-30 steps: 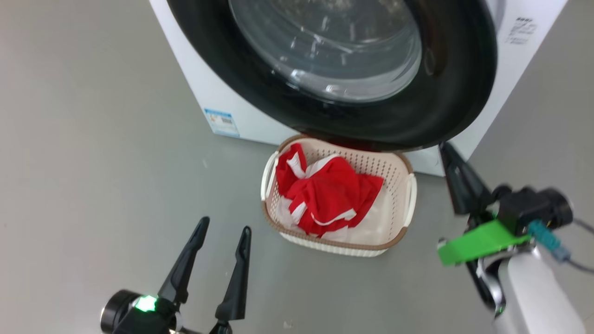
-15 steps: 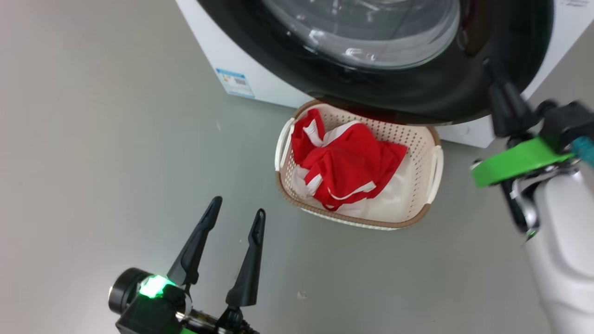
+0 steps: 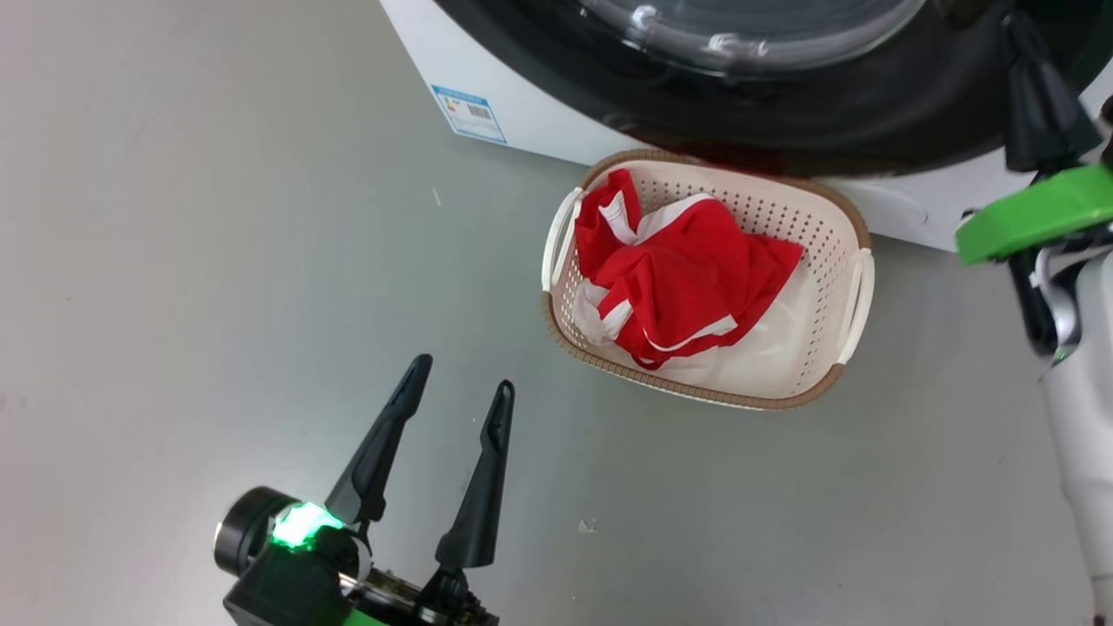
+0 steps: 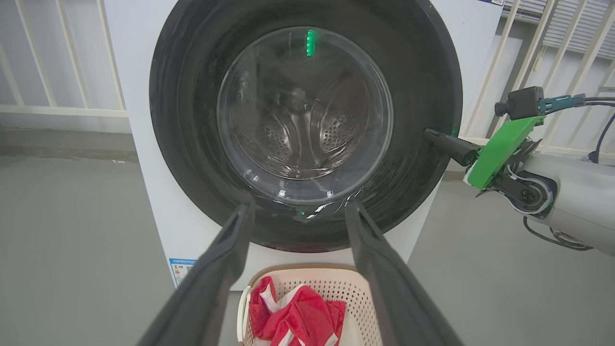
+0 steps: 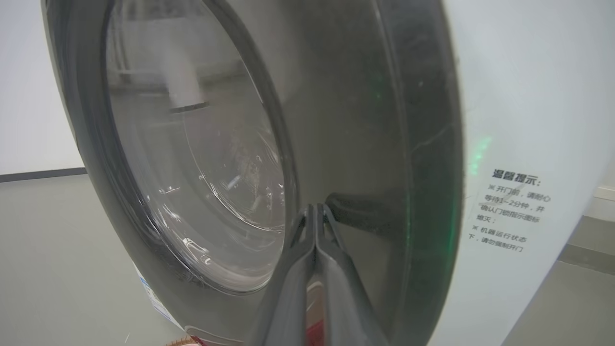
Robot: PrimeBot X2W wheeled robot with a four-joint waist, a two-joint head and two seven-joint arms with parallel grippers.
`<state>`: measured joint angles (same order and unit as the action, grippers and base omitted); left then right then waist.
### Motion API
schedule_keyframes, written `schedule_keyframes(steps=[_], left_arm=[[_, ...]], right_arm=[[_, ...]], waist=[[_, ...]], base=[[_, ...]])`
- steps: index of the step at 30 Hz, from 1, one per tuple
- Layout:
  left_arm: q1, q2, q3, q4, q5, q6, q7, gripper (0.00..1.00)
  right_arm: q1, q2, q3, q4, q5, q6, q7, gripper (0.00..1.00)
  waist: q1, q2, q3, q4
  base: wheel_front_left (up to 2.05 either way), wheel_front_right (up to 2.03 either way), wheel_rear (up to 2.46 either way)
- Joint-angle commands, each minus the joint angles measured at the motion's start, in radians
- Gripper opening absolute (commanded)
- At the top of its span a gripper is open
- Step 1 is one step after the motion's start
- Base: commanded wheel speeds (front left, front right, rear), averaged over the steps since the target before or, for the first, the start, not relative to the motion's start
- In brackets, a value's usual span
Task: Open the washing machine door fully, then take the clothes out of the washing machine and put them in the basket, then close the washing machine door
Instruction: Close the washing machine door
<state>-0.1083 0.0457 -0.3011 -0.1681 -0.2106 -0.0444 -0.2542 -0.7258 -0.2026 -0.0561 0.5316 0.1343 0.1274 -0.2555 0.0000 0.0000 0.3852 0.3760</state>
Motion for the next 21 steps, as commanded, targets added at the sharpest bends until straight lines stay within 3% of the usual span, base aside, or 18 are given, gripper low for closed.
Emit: schedule_keyframes(steps=[1, 9, 21], left_arm=[[-0.018, 0.005, 0.025, -0.032, -0.010, 0.002, -0.008, 1.00], [-0.034, 0.005, 0.023, -0.024, -0.032, 0.010, -0.008, 1.00], [-0.050, 0.005, 0.022, -0.011, -0.038, 0.006, -0.008, 1.00]], right_arm=[[-0.028, -0.007, 0.004, -0.016, 0.003, 0.003, -0.006, 0.00], [-0.161, -0.049, -0.013, 0.088, -0.023, 0.003, -0.006, 0.00], [-0.221, -0.054, -0.019, 0.129, -0.065, 0.003, -0.006, 0.00]], waist=[[0.0000, 0.0000, 0.009, 0.003], [0.0000, 0.0000, 0.042, 0.006], [0.0000, 0.0000, 0.057, -0.001]], base=[[0.00, 0.00, 0.00], [0.00, 0.00, 0.00], [0.00, 0.00, 0.00]])
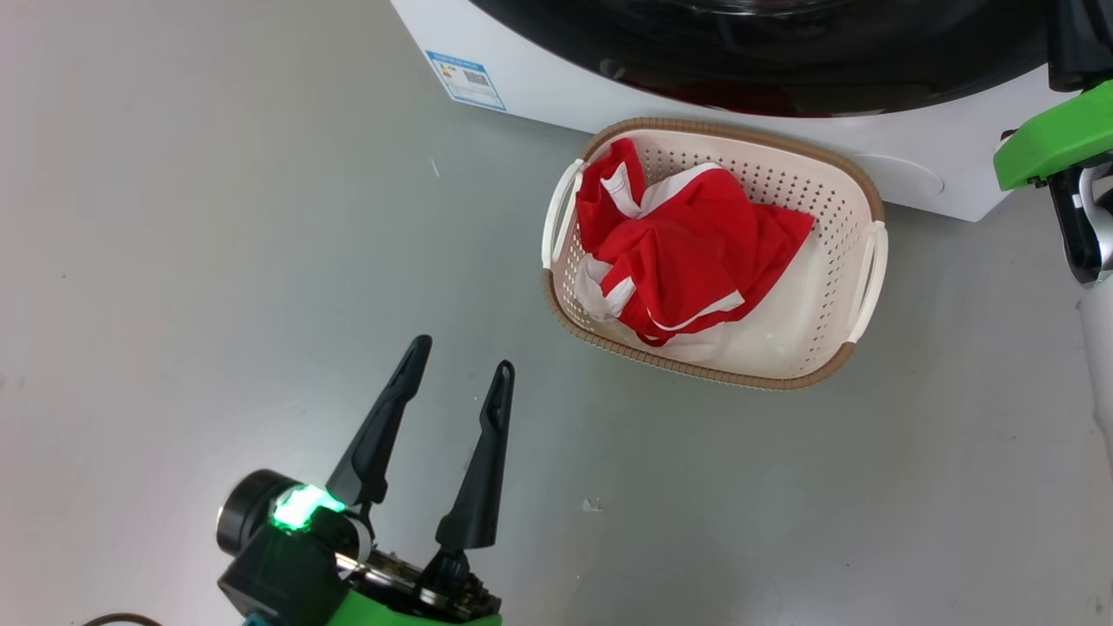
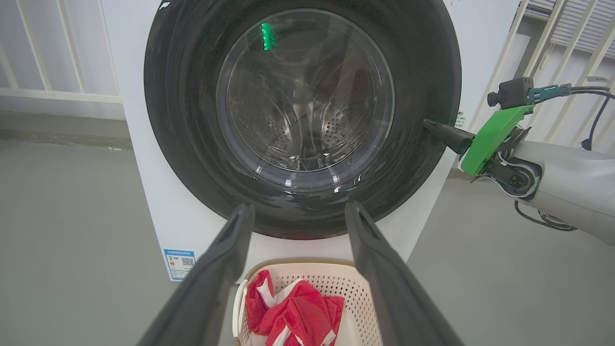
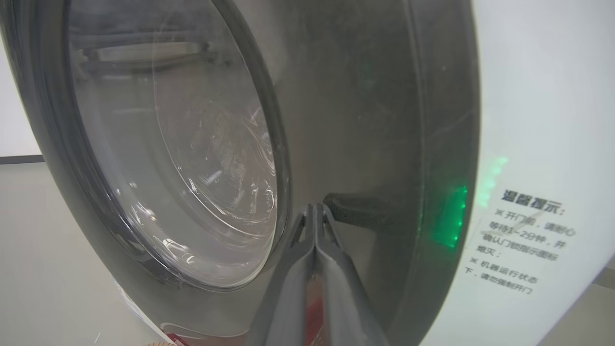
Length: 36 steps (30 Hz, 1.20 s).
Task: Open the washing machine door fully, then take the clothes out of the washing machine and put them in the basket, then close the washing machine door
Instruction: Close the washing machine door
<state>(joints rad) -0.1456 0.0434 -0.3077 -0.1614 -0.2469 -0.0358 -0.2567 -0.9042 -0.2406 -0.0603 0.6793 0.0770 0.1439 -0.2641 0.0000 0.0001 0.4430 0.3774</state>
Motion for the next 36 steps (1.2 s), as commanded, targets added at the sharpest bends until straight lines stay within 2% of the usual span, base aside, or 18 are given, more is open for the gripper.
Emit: schedule_keyframes(steps=[1, 5, 9, 19, 20, 22, 23, 24, 29, 36], left_arm=[[-0.013, 0.007, 0.028, -0.017, -0.003, -0.003, -0.005, 1.00], [-0.013, 0.007, 0.029, -0.014, -0.024, -0.002, -0.005, 1.00], [-0.008, 0.007, 0.044, -0.011, -0.061, 0.032, -0.005, 1.00], [-0.009, 0.007, 0.054, 0.010, -0.077, 0.068, -0.005, 1.00], [-0.010, 0.007, 0.054, 0.013, -0.074, 0.069, -0.005, 1.00], [-0.011, 0.007, 0.053, 0.020, -0.061, 0.066, -0.005, 1.00], [-0.011, 0.007, 0.053, 0.023, -0.052, 0.062, -0.005, 1.00], [-0.011, 0.007, 0.054, 0.026, -0.043, 0.058, -0.005, 1.00], [-0.010, 0.007, 0.058, 0.034, -0.025, 0.046, -0.005, 1.00], [0.002, 0.007, 0.077, 0.046, -0.025, 0.050, -0.005, 1.00]], right_arm=[[-0.041, -0.013, -0.015, -0.019, -0.009, -0.013, 0.002, 0.00], [-0.026, 0.000, -0.017, -0.026, -0.012, -0.013, 0.002, 0.00], [-0.006, 0.015, -0.012, -0.033, -0.014, -0.013, 0.002, 0.00], [0.058, 0.066, 0.004, -0.069, -0.004, -0.013, 0.002, 0.00], [0.070, 0.074, 0.004, -0.077, -0.004, -0.013, 0.002, 0.26], [0.097, 0.090, 0.008, -0.097, -0.004, -0.013, 0.002, 0.49], [0.113, 0.097, 0.009, -0.110, -0.004, -0.013, 0.002, 0.82], [0.128, 0.105, 0.009, -0.122, -0.003, -0.013, 0.002, 1.00], [0.211, 0.136, 0.024, -0.182, 0.006, -0.013, 0.002, 1.00], [0.378, 0.171, 0.058, -0.290, 0.014, -0.013, 0.002, 1.00]], waist=[[0.0000, -0.0001, -0.003, -0.003], [0.0000, -0.0001, -0.013, -0.009], [0.0000, -0.0001, -0.025, -0.019], [0.0000, -0.0001, -0.052, -0.060], [0.0000, -0.0001, -0.055, -0.066], [0.0000, -0.0001, -0.063, -0.078], [0.0000, -0.0001, -0.067, -0.083], [0.0000, -0.0001, -0.071, -0.089], [0.0000, -0.0001, -0.096, -0.119], [0.0000, -0.0001, -0.141, -0.178]], base=[[0.00, 0.00, 0.00], [0.00, 0.00, 0.00], [0.00, 0.00, 0.00], [0.00, 0.00, 0.00], [0.00, 0.00, 0.00], [0.00, 0.00, 0.00], [0.00, 0.00, 0.00], [0.00, 0.00, 0.00], [0.00, 0.00, 0.00], [0.00, 0.00, 0.00]])
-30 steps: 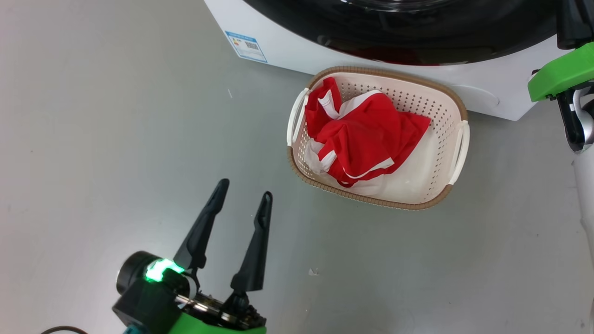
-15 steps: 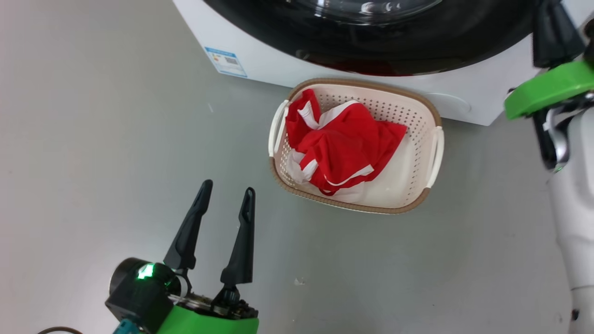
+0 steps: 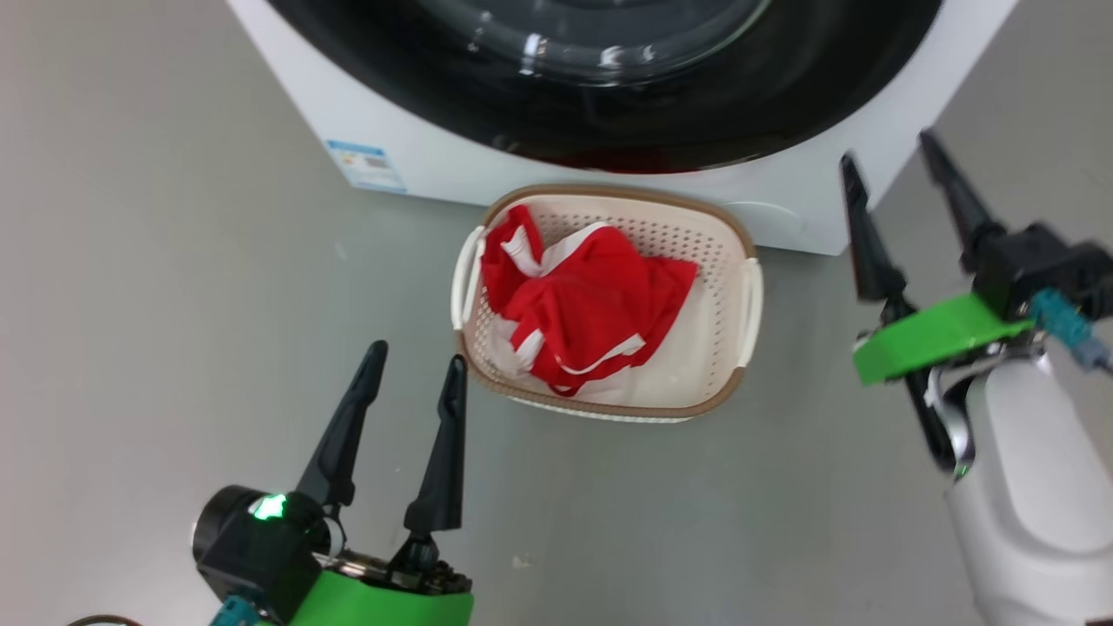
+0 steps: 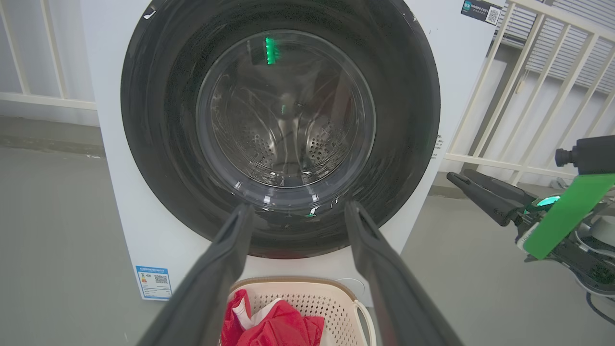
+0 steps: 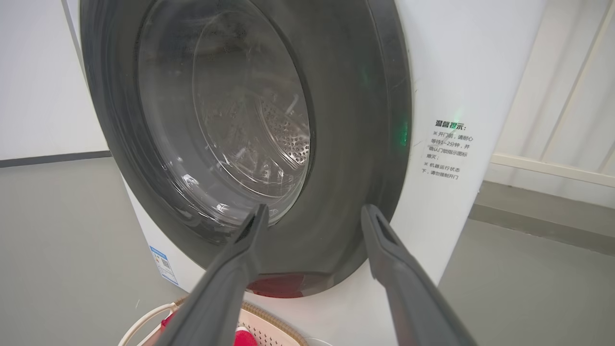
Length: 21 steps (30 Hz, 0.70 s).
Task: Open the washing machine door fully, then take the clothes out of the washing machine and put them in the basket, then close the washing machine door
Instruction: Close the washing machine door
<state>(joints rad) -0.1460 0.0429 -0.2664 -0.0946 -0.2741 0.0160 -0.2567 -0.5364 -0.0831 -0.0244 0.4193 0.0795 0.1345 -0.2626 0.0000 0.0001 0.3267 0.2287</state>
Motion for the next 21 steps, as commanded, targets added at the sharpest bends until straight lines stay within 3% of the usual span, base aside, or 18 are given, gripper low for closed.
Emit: schedule_keyframes(steps=[1, 12, 21], left_arm=[[0.005, 0.007, 0.041, -0.021, 0.002, -0.001, -0.005, 1.00], [0.035, 0.007, 0.097, 0.001, 0.006, 0.018, -0.005, 1.00], [0.069, 0.007, 0.145, 0.021, 0.032, 0.015, -0.005, 1.00]], right_arm=[[0.030, 0.018, 0.028, -0.046, 0.014, -0.004, 0.001, 1.00], [0.180, 0.032, 0.079, -0.169, 0.035, -0.004, 0.001, 1.00], [0.283, 0.033, 0.052, -0.246, 0.042, -0.004, 0.001, 1.00]], waist=[[0.0000, -0.0001, -0.029, -0.042], [0.0000, -0.0001, -0.101, -0.152], [0.0000, -0.0001, -0.170, -0.211]], base=[[0.00, 0.00, 0.00], [0.00, 0.00, 0.00], [0.00, 0.00, 0.00]])
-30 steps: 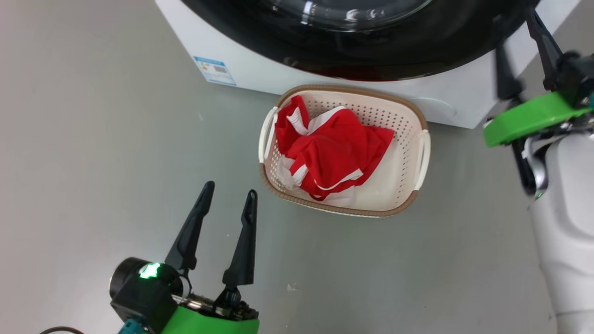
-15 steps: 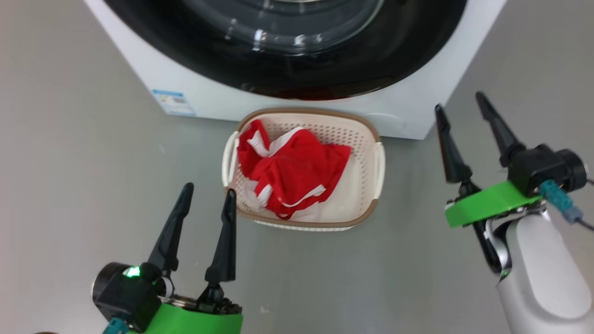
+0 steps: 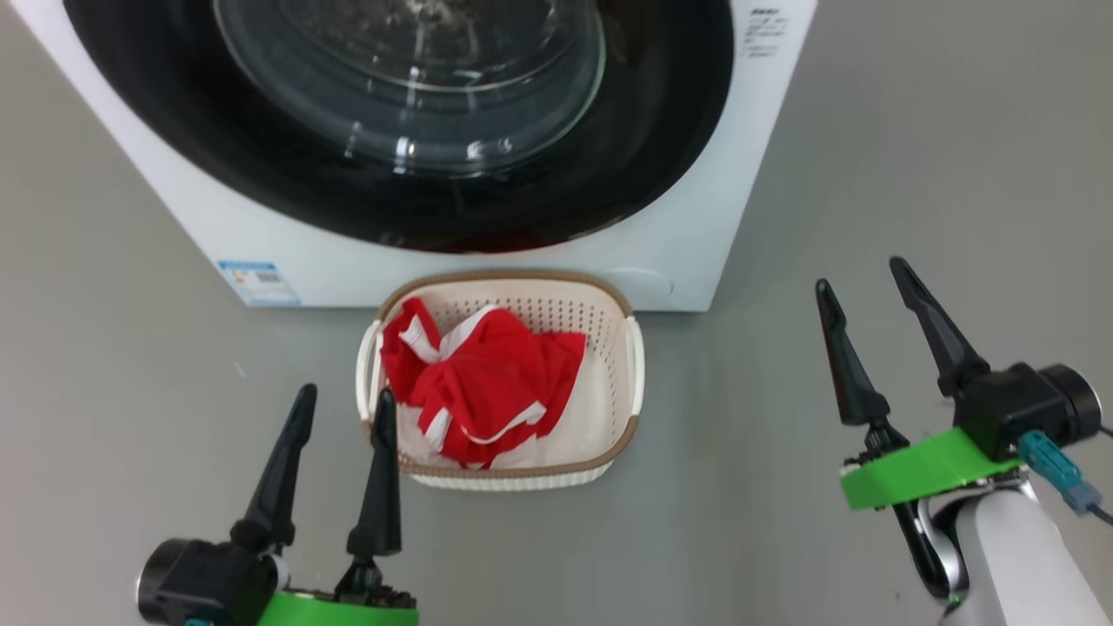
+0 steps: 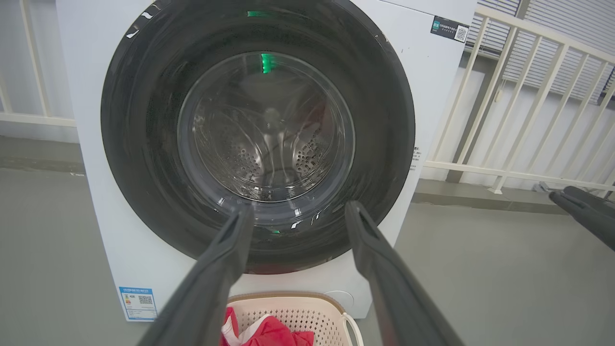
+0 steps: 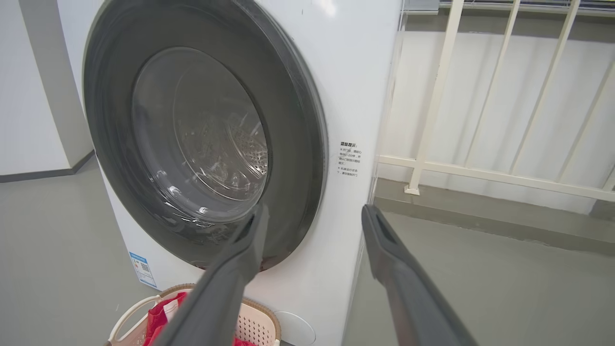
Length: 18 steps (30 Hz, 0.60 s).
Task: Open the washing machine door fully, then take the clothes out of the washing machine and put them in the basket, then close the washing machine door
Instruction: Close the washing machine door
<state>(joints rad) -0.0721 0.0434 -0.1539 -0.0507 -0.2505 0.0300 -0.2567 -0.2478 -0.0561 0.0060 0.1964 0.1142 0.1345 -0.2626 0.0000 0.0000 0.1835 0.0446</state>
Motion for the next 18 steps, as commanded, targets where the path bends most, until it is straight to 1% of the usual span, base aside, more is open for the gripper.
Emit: schedule_keyframes(steps=[1, 6, 13, 18], left_arm=[[-0.001, 0.007, 0.038, -0.021, 0.014, -0.003, -0.005, 1.00], [0.031, 0.007, 0.069, -0.004, 0.025, -0.019, -0.005, 1.00], [0.077, 0.007, 0.085, 0.014, 0.030, -0.025, -0.005, 1.00], [0.104, 0.007, 0.098, 0.006, 0.041, -0.029, -0.005, 1.00]], right_arm=[[0.007, 0.006, 0.015, -0.031, 0.006, -0.004, 0.001, 1.00], [0.068, 0.006, -0.019, -0.065, 0.009, -0.004, 0.001, 1.00], [0.173, 0.006, -0.056, -0.112, 0.015, -0.004, 0.001, 1.00], [0.238, 0.006, -0.066, -0.155, 0.014, -0.004, 0.001, 1.00]], waist=[[0.0000, 0.0000, -0.035, -0.030], [0.0000, 0.0000, -0.085, -0.048], [0.0000, 0.0000, -0.160, -0.054], [0.0000, 0.0000, -0.189, -0.062]], base=[[0.00, 0.00, 0.00], [0.00, 0.00, 0.00], [0.00, 0.00, 0.00], [0.00, 0.00, 0.00]])
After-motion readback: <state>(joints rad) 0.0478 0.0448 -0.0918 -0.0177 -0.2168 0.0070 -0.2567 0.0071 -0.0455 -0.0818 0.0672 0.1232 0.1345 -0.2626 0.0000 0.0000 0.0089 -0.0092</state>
